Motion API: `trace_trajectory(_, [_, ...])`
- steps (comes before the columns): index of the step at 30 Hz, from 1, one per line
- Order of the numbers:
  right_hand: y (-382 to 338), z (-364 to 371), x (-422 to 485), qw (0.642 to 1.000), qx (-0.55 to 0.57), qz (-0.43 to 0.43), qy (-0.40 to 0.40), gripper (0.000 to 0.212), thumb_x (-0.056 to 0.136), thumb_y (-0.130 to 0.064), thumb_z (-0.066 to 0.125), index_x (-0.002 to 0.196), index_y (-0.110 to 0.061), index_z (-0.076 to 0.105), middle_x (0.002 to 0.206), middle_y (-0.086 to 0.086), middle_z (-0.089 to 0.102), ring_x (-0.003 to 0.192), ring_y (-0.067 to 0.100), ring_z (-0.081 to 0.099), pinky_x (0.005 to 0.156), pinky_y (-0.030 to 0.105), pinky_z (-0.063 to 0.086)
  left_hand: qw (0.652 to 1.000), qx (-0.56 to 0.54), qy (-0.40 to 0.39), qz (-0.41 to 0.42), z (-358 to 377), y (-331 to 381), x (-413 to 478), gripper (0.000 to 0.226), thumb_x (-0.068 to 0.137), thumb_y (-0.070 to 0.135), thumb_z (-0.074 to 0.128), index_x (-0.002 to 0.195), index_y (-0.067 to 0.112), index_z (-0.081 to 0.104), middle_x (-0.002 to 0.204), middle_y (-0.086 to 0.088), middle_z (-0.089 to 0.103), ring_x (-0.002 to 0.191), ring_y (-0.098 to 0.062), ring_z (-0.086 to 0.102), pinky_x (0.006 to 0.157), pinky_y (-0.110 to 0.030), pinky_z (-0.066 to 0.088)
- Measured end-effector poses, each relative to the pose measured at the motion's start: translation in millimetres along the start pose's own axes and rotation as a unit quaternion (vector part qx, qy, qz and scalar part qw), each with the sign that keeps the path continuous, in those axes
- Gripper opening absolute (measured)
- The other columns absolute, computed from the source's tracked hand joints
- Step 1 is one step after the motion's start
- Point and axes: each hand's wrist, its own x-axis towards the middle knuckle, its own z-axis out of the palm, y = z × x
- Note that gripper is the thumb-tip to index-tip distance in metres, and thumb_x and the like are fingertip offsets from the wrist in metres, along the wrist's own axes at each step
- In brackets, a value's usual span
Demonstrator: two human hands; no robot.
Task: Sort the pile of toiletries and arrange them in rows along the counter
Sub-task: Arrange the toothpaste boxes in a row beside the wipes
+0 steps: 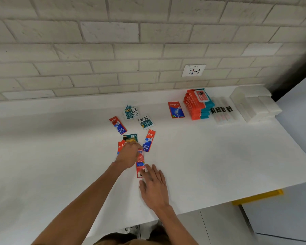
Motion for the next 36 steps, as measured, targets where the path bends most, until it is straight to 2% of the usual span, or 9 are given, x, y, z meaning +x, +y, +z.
trace_trajectory(6, [-6.3, -6.4, 7.0, 0.994, 0.088, 0.059, 0.012, 0.041, 0.099, -0.038, 0.053, 0.136, -0.026, 0.065, 0.15, -0.002, 0.061, 0.143, 0.022, 0.054, 0.119, 0.045, 0.045, 0.99, -0.139, 0.01, 0.001, -29.6, 6.1, -7.0, 0.015, 0.092, 0.015, 0.075, 0.107, 0.018, 0.075, 0.109, -0.002, 0.075, 0.096, -0.012, 0.068, 0.088, -0.031, 0.06])
trace_trajectory(10, [-19.9, -46.8, 18.9, 0.945, 0.26, 0.192, 0.037, 0.025, 0.103, -0.031, 0.059, 0.123, -0.032, 0.074, 0.124, -0.011, 0.074, 0.113, 0.008, 0.067, 0.101, 0.029, 0.052, 0.978, -0.189, 0.074, 0.057, -55.9, 25.0, -31.9, 0.01, 0.091, 0.016, 0.078, 0.1, 0.022, 0.077, 0.094, 0.01, 0.074, 0.086, -0.003, 0.067, 0.078, -0.019, 0.054])
trace_trajectory(12, [-29.6, -77.4, 28.7, 0.869, 0.408, 0.277, 0.032, 0.02, 0.106, -0.029, 0.06, 0.112, -0.029, 0.079, 0.107, -0.008, 0.08, 0.095, 0.01, 0.074, 0.092, 0.033, 0.056, 0.969, -0.188, 0.121, 0.105, -61.9, 32.0, -47.4, 0.011, 0.091, 0.017, 0.078, 0.099, 0.025, 0.078, 0.095, 0.012, 0.07, 0.088, -0.003, 0.066, 0.078, -0.015, 0.052])
trace_trajectory(15, [-40.4, -116.8, 46.2, 0.678, 0.638, 0.365, -0.002, 0.038, 0.111, -0.04, 0.051, 0.114, -0.017, 0.08, 0.105, 0.005, 0.082, 0.095, 0.023, 0.079, 0.092, 0.04, 0.058, 0.953, -0.158, 0.165, 0.2, -58.8, 37.1, -70.9, 0.015, 0.096, 0.018, 0.073, 0.107, 0.026, 0.078, 0.105, 0.011, 0.065, 0.1, -0.005, 0.061, 0.086, -0.015, 0.049])
trace_trajectory(17, [-39.9, -129.5, 53.9, 0.624, 0.688, 0.37, -0.003, 0.035, 0.11, -0.039, 0.056, 0.118, -0.015, 0.079, 0.111, 0.01, 0.081, 0.1, 0.024, 0.079, 0.093, 0.04, 0.06, 0.942, -0.13, 0.181, 0.252, -52.4, 38.1, -84.0, 0.016, 0.097, 0.018, 0.071, 0.112, 0.023, 0.076, 0.111, 0.008, 0.063, 0.105, -0.008, 0.059, 0.089, -0.02, 0.049])
trace_trajectory(21, [-35.7, -137.7, 58.4, 0.622, 0.701, 0.347, 0.035, 0.018, 0.103, -0.01, 0.067, 0.116, -0.003, 0.076, 0.111, 0.016, 0.08, 0.1, 0.028, 0.077, 0.084, 0.037, 0.062, 0.929, -0.062, 0.211, 0.298, -39.2, 37.8, -98.8, 0.024, 0.089, 0.015, 0.08, 0.112, 0.021, 0.074, 0.117, 0.004, 0.063, 0.112, -0.013, 0.059, 0.085, -0.027, 0.058])
trace_trajectory(26, [-32.5, -141.6, 58.9, 0.669, 0.67, 0.315, 0.062, 0.014, 0.101, -0.005, 0.067, 0.111, -0.006, 0.077, 0.102, 0.012, 0.082, 0.094, 0.027, 0.079, 0.08, 0.036, 0.065, 0.933, -0.113, 0.208, 0.272, -30.0, 36.0, -101.0, 0.02, 0.093, 0.024, 0.075, 0.113, 0.022, 0.076, 0.117, 0.008, 0.065, 0.114, -0.006, 0.059, 0.093, -0.023, 0.055])
trace_trajectory(30, [-25.6, -140.1, 59.8, 0.7, 0.649, 0.291, 0.069, 0.018, 0.101, -0.004, 0.068, 0.116, -0.009, 0.077, 0.104, 0.01, 0.082, 0.095, 0.028, 0.079, 0.082, 0.037, 0.065, 0.928, -0.308, 0.183, 0.107, -34.2, 52.7, -95.1, 0.021, 0.091, 0.03, 0.076, 0.111, 0.022, 0.076, 0.11, 0.011, 0.07, 0.104, -0.004, 0.067, 0.087, -0.019, 0.057])
trace_trajectory(36, [-1.4, -140.5, 63.1, 0.745, 0.594, 0.287, 0.097, 0.016, 0.1, -0.012, 0.074, 0.11, -0.021, 0.082, 0.104, 0.006, 0.08, 0.096, 0.028, 0.079, 0.081, 0.041, 0.067, 0.882, -0.465, 0.061, -0.05, -42.7, 73.3, -54.2, 0.021, 0.089, 0.022, 0.08, 0.109, 0.023, 0.075, 0.097, 0.005, 0.078, 0.094, -0.01, 0.075, 0.081, -0.04, 0.065])
